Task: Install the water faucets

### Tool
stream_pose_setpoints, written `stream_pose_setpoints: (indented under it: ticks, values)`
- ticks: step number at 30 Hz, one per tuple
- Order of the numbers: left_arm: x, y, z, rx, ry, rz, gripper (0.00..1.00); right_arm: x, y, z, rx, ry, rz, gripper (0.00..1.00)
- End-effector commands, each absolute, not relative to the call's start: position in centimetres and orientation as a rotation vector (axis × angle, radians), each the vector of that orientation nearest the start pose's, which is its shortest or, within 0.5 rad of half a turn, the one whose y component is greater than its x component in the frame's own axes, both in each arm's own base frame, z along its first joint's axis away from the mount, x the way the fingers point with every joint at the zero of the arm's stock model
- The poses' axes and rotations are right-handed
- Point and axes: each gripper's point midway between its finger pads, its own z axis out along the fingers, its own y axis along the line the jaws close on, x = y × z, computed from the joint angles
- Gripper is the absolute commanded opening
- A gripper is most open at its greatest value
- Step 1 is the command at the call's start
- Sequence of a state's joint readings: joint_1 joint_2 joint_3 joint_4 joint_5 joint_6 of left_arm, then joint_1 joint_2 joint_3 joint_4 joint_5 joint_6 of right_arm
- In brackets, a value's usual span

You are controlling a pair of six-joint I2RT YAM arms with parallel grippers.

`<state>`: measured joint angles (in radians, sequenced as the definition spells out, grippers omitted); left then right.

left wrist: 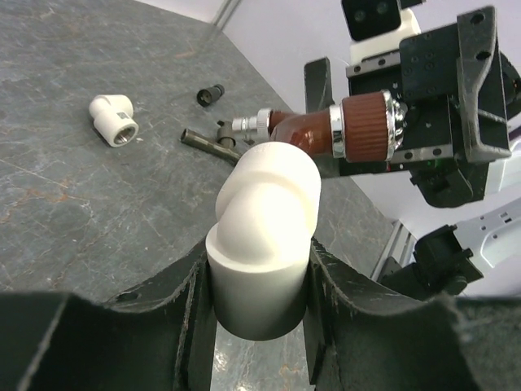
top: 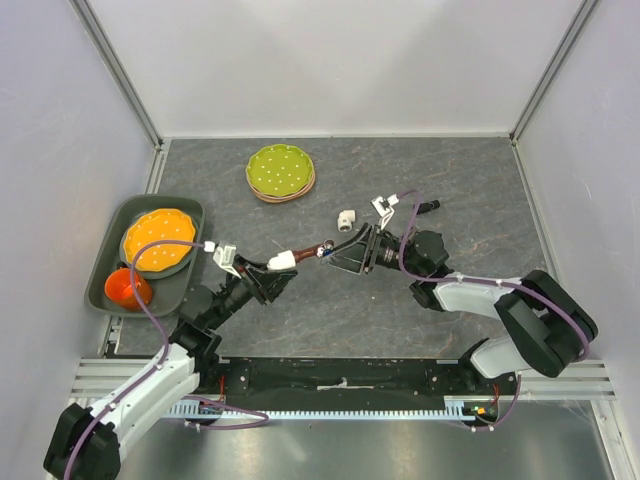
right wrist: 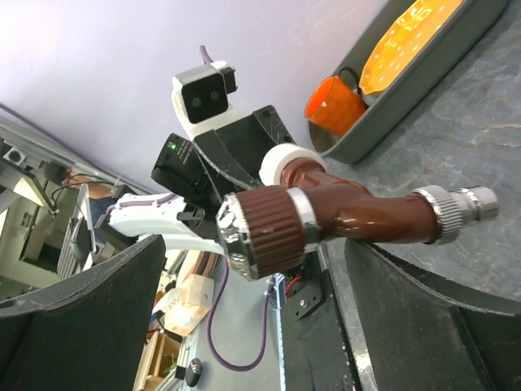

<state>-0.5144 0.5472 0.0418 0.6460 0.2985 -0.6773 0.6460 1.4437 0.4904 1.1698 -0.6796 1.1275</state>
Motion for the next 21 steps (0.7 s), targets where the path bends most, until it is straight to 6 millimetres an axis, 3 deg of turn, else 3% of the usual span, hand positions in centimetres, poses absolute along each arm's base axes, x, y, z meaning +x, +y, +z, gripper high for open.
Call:
stream_pose_setpoints:
  ticks: [1,7,10,11,13,14,16,17,21]
  values:
    - [18.6,-21.7,21.0,0.301,1.446,-1.253,0.02,22.8,32.1,26.6,-0.290,1.549,1.772,0.98]
    - [19.6,-21.6,20.3,0.227,1.502,-1.252,0.02,21.7,32.0,26.9,-0.381,1.540,1.757,0.98]
    - [20.5,-21.3,20.0,0.136,1.557,-1.239,0.02,21.4,31.6,25.3,-0.452,1.581,1.656,0.98]
    - [20.9,-21.0,19.8,0.097,1.573,-1.227,0.02,21.5,31.4,23.6,-0.496,1.633,1.578,0.98]
    - [21.2,-20.9,19.7,0.037,1.601,-1.241,0.02,21.3,30.8,23.3,-0.550,1.631,1.496,0.98]
    - [21.4,-20.8,19.6,0.007,1.606,-1.241,0.02,21.4,30.4,22.0,-0.554,1.692,1.448,0.98]
    - [21.5,-20.7,19.9,-0.045,1.611,-1.273,0.02,21.4,29.6,21.9,-0.642,1.649,1.322,0.98]
    - [21.6,-20.7,19.9,-0.066,1.615,-1.283,0.02,21.6,29.0,20.8,-0.645,1.690,1.268,0.98]
    - [21.2,-21.1,20.9,-0.103,1.613,-1.356,0.02,22.0,27.2,20.8,-0.730,1.565,1.062,0.98]
